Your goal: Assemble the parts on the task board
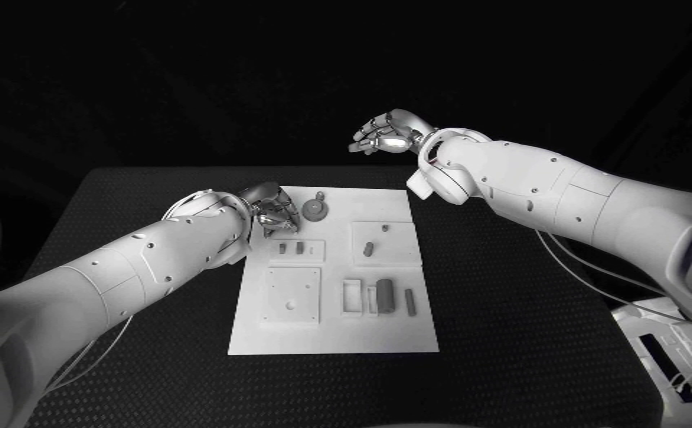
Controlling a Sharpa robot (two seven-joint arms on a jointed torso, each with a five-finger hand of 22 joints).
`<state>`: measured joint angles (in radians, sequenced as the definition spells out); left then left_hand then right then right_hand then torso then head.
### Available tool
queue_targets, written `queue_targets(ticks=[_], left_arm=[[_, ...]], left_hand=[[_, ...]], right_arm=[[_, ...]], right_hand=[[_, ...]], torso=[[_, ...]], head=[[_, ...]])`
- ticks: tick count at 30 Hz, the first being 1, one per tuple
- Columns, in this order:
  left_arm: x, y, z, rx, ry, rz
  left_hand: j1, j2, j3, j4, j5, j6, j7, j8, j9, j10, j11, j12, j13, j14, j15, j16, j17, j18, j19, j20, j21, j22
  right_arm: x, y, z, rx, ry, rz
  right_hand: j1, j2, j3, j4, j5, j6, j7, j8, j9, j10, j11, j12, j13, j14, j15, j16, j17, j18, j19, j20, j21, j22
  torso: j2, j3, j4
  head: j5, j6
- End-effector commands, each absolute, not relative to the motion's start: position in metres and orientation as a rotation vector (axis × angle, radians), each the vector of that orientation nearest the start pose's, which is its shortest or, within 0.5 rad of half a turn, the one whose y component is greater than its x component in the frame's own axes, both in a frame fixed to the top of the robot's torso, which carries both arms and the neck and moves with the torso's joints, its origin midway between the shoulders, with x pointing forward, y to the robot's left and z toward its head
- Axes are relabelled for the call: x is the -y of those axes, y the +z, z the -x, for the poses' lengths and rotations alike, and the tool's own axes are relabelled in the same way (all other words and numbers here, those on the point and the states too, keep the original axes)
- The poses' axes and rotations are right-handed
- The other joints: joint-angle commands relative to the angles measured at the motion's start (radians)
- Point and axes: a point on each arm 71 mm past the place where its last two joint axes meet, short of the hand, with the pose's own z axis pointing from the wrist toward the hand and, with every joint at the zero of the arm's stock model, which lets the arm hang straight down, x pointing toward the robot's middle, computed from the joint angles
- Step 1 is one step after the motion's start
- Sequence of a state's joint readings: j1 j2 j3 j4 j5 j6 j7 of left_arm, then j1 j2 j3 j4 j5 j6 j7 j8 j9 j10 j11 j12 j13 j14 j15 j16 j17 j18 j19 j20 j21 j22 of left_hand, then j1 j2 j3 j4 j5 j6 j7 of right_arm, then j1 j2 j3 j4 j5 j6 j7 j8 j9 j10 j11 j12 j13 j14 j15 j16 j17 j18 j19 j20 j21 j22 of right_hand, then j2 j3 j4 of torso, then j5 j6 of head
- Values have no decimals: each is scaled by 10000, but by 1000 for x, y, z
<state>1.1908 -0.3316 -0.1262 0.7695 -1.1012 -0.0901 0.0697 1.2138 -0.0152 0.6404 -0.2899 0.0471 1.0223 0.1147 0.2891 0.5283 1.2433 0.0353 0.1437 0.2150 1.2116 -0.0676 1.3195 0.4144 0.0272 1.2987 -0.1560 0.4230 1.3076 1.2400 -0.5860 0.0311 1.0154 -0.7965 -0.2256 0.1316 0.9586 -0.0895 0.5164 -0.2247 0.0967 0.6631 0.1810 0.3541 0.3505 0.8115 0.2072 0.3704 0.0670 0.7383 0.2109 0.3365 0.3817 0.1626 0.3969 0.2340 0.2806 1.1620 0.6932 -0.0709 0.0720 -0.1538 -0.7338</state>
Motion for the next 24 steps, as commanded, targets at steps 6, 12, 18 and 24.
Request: queue_targets(ticks=[6,12,18,24], left_arm=[[-139,-262,-576,-19706,-6931,208],[-145,-263,-577,-19785,-6596,174],[-149,-262,-577,-19709,-6572,266],[-149,-262,-577,-19763,-6783,544]], left_hand=[[9,142,47,1,70,-10,90,31,12,169,116,68,649,49,13,-61,-6,694,-6,-57,-30,192],[9,140,50,0,70,-14,92,31,15,168,117,60,656,51,13,-63,-6,692,-6,-57,-33,193],[17,142,57,-2,71,-15,91,32,18,171,116,54,665,54,13,-63,-4,691,-5,-60,-36,193],[17,143,60,0,70,-11,89,36,22,180,114,52,675,59,11,-63,-2,690,1,-61,-37,194]], right_arm=[[219,-169,-582,-16199,9673,-4530],[221,-169,-582,-16192,9644,-4545],[221,-169,-582,-16192,9638,-4548],[221,-169,-582,-16195,9640,-4547]], right_hand=[[55,19,-73,10,-18,-60,573,61,-16,79,-11,-65,10,-46,8,18,-18,-150,44,-6,-53,17],[57,19,-74,10,-18,-60,574,63,-18,82,-10,-69,10,-46,8,20,-22,-151,46,-7,-59,23],[59,19,-74,9,-17,-61,574,64,-20,84,-10,-73,10,-46,8,22,-26,-151,48,-8,-64,28],[61,19,-74,7,-17,-60,574,65,-21,86,-11,-76,10,-46,8,24,-29,-152,50,-9,-70,33]], torso=[[-1,1,-1],[-8,-3,15],[-9,-6,13],[-10,-12,8]], head=[[-38,-20],[-59,-33],[-52,-31],[-43,-29]])
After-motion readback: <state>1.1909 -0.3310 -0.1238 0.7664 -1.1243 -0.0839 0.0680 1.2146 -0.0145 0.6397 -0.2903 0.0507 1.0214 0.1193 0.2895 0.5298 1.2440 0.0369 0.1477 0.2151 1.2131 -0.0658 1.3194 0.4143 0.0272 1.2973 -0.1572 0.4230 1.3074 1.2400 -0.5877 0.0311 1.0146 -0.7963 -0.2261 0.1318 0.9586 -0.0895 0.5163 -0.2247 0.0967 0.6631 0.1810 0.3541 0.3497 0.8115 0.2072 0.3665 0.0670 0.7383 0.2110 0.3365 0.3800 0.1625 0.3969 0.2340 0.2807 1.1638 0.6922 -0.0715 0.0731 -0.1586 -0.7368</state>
